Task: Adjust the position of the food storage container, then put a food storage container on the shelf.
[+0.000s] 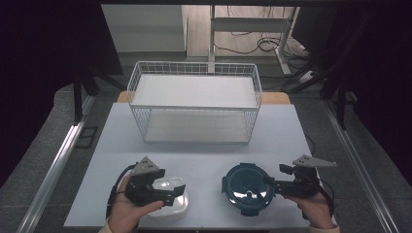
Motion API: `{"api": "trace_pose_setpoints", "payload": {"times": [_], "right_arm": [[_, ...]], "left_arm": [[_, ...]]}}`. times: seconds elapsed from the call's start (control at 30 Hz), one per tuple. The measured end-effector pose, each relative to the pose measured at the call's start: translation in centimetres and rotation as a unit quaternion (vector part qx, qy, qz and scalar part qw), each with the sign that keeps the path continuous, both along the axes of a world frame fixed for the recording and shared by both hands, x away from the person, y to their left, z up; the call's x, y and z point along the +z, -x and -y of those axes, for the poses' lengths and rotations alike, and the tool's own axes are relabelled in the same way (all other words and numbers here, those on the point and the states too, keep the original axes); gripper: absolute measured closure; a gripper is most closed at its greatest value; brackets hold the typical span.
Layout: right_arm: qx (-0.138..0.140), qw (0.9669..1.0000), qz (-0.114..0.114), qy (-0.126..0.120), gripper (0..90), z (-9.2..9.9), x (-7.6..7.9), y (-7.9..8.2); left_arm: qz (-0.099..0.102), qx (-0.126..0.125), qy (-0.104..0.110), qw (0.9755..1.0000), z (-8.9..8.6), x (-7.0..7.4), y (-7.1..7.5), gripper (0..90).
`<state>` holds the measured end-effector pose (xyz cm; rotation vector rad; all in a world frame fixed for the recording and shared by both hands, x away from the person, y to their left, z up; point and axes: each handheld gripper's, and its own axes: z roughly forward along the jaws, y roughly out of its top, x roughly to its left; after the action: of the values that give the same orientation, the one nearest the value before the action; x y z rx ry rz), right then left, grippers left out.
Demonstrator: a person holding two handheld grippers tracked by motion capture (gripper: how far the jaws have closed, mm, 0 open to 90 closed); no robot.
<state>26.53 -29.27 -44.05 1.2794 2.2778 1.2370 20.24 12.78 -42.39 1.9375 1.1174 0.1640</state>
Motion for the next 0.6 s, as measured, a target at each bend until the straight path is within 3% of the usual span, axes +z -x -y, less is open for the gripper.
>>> {"api": "trace_pose_setpoints", "payload": {"times": [0.23,0.3,0.47,0.6], "right_arm": [[0.003,1.0,-0.006,-0.001,16.7,-0.4,0.2,-0.1],[0.005,0.9999,-0.01,-0.004,15.9,-0.4,0.3,0.1],[0.008,0.9999,-0.01,-0.009,15.4,-0.2,0.5,0.5],[0.008,0.9998,-0.012,-0.01,14.9,0.1,0.5,0.7]], "left_arm": [[-0.014,-0.01,0.007,0.9998,2.9,-0.2,0.4,8.4],[-0.021,-0.013,0.018,0.9995,4.3,-0.1,0.5,7.9],[-0.022,-0.042,0.027,0.9985,6.9,0.4,1.0,7.7],[-0.028,-0.049,0.024,0.9981,8.8,0.1,0.5,7.3]]}}
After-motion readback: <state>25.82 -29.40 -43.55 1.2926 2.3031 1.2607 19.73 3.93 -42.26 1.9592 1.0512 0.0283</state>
